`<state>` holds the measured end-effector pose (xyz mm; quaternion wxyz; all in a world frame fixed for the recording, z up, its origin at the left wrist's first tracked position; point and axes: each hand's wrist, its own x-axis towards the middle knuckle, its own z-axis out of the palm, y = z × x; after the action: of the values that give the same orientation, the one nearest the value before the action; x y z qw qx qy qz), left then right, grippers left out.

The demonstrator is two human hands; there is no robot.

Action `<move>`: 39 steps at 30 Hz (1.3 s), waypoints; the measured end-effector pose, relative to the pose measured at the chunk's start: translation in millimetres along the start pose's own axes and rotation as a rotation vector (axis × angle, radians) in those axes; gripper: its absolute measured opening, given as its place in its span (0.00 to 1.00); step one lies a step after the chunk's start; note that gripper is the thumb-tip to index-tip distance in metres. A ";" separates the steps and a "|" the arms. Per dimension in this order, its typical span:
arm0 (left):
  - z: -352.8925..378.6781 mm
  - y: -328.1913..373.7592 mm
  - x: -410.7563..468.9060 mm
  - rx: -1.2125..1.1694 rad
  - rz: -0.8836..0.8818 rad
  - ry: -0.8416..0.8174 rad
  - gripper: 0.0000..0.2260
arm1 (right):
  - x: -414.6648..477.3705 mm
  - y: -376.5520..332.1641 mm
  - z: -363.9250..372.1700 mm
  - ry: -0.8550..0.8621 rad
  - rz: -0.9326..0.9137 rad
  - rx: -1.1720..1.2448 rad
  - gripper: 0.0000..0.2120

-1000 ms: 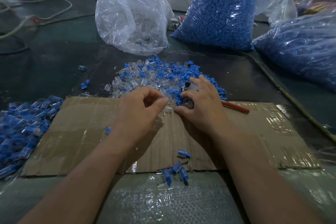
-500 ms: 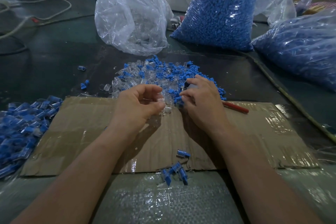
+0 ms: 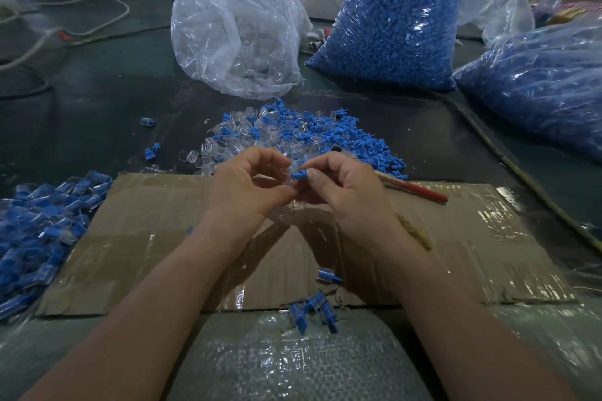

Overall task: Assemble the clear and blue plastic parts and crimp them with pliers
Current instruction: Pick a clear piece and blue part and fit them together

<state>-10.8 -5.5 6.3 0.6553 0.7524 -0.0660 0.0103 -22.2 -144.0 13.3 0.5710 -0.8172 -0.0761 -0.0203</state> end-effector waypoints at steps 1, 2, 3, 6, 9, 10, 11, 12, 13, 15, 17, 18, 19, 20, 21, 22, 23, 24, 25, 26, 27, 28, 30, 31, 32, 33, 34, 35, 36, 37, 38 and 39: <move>-0.3 -0.4 0.6 -0.009 -0.005 0.005 0.17 | -0.1 0.5 0.3 -0.003 -0.014 -0.017 0.10; -0.7 -0.8 1.0 -0.020 -0.013 0.004 0.19 | -0.4 0.5 0.5 -0.001 -0.023 -0.023 0.10; -1.0 -0.8 1.4 -0.014 -0.019 -0.004 0.20 | -0.6 0.5 0.3 0.005 -0.032 -0.029 0.10; -0.5 0.4 0.2 0.067 0.008 -0.034 0.17 | -1.2 0.8 0.4 0.030 -0.053 -0.037 0.11; 0.7 1.6 -2.8 0.123 0.081 -0.007 0.16 | -1.8 0.8 0.3 0.049 -0.062 -0.062 0.10; 1.1 1.5 -3.2 0.148 0.100 0.005 0.16 | -2.0 0.7 0.3 0.057 -0.064 -0.085 0.10; 1.2 1.0 -3.7 0.174 0.117 0.015 0.16 | -2.1 0.8 0.0 0.067 -0.066 -0.110 0.10; 1.9 0.6 -4.1 0.195 0.134 0.022 0.16 | -2.1 0.7 -0.3 0.079 -0.071 -0.132 0.10; 2.5 0.1 -4.5 0.203 0.149 0.028 0.16 | -2.2 0.8 -0.8 0.096 -0.080 -0.154 0.10; 3.5 -0.3 -4.8 0.191 0.167 0.027 0.16 | -2.2 0.6 -1.9 0.142 -0.098 -0.209 0.10; 3.9 -0.9 -4.8 0.184 0.184 0.007 0.16 | -2.0 0.9 -2.7 0.176 -0.104 -0.248 0.10; 4.0 -1.3 -4.8 0.192 0.197 -0.001 0.16 | -2.1 0.9 -2.8 0.181 -0.101 -0.254 0.10; 3.9 -1.6 -4.9 0.204 0.212 -0.007 0.16 | -2.3 0.5 -2.8 0.172 -0.090 -0.249 0.09; 4.1 -1.8 -5.3 0.216 0.230 -0.012 0.15 | -2.5 -0.3 -2.8 0.148 -0.069 -0.230 0.08; 3.9 -2.3 -6.2 0.227 0.249 -0.017 0.15 | -2.5 -1.1 -3.0 0.112 -0.041 -0.199 0.07; 4.0 -2.6 -6.6 0.233 0.265 -0.019 0.16 | -2.4 -1.5 -3.5 0.076 -0.010 -0.160 0.07; 3.7 -3.1 -7.2 0.231 0.275 -0.017 0.16 | -2.0 -1.6 -4.3 0.045 0.019 -0.117 0.07; 3.5 -3.4 -7.0 0.221 0.278 -0.011 0.16 | -1.6 -1.7 -5.5 0.020 0.044 -0.072 0.07; 3.3 -3.7 -6.6 0.204 0.277 -0.005 0.16 | -1.4 -2.1 -6.7 -0.002 0.066 -0.023 0.07; 3.1 -4.0 -6.2 0.181 0.274 0.004 0.16 | -1.1 -2.9 -8.0 -0.021 0.084 0.029 0.06; 3.1 -3.6 -6.0 0.152 0.270 0.014 0.15 | -0.7 -3.5 -9.5 -0.034 0.098 0.085 0.06; 3.0 -3.1 -6.0 0.125 0.268 0.028 0.15 | -0.4 -3.4 -11.2 -0.043 0.114 0.139 0.07; 2.4 -1.0 -7.0 0.129 0.281 0.054 0.13 | 0.2 -3.0 -13.6 -0.083 0.177 0.241 0.13; 1.8 0.6 -7.8 0.154 0.291 0.061 0.12 | 0.1 -3.4 -14.0 -0.122 0.218 0.307 0.16; 1.2 2.3 -8.5 0.179 0.300 0.066 0.12 | -0.2 -3.9 -13.8 -0.163 0.250 0.386 0.17; 0.4 3.7 -9.4 0.200 0.308 0.069 0.11 | -0.7 -4.3 -13.6 -0.197 0.264 0.461 0.17; 0.1 4.8 -9.9 0.213 0.314 0.069 0.12 | -1.0 -4.5 -13.7 -0.219 0.267 0.514 0.17; 0.0 5.4 -10.6 0.221 0.320 0.066 0.12 | -1.0 -4.9 -14.0 -0.228 0.265 0.541 0.16; 0.2 6.0 -11.2 0.229 0.327 0.061 0.12 | -1.0 -5.3 -14.1 -0.228 0.259 0.550 0.15; 0.7 6.4 -11.5 0.237 0.335 0.054 0.13 | -0.9 -5.2 -14.4 -0.220 0.249 0.545 0.15; 1.0 6.8 -11.9 0.245 0.345 0.045 0.14 | -0.8 -4.9 -14.3 -0.209 0.237 0.535 0.14; 1.0 7.3 -12.0 0.252 0.352 0.034 0.14 | -0.9 -4.8 -14.1 -0.195 0.222 0.523 0.13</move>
<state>-23.5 -6.5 12.2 0.5451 0.8050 -0.1835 0.1455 -23.0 -155.7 22.5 0.7510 -0.6437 -0.0433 0.1409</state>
